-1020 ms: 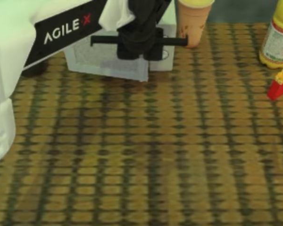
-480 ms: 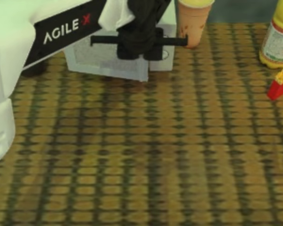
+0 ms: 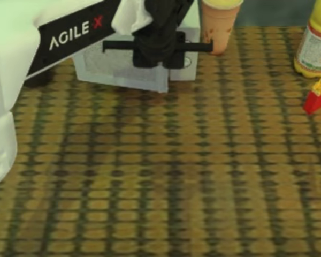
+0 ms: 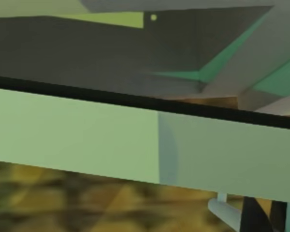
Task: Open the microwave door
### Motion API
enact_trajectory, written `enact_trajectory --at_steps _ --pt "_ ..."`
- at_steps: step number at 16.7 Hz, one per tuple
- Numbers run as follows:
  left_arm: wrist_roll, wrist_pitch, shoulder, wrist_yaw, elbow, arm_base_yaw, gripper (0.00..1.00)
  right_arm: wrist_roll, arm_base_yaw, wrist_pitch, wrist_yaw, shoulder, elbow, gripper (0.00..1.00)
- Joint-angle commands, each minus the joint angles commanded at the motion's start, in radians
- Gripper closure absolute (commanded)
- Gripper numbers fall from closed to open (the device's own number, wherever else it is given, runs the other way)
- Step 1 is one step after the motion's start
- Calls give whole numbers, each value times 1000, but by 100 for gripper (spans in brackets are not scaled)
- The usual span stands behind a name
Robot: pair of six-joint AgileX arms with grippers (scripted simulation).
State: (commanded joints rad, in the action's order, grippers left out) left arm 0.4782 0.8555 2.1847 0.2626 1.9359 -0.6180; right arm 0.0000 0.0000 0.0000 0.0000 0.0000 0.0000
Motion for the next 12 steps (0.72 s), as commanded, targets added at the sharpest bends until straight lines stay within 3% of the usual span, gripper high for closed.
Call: enact_trajectory --at_steps 12 --pt "-103 -83 -100 -51 -159 11 100 0 0 0 0 0 0 0"
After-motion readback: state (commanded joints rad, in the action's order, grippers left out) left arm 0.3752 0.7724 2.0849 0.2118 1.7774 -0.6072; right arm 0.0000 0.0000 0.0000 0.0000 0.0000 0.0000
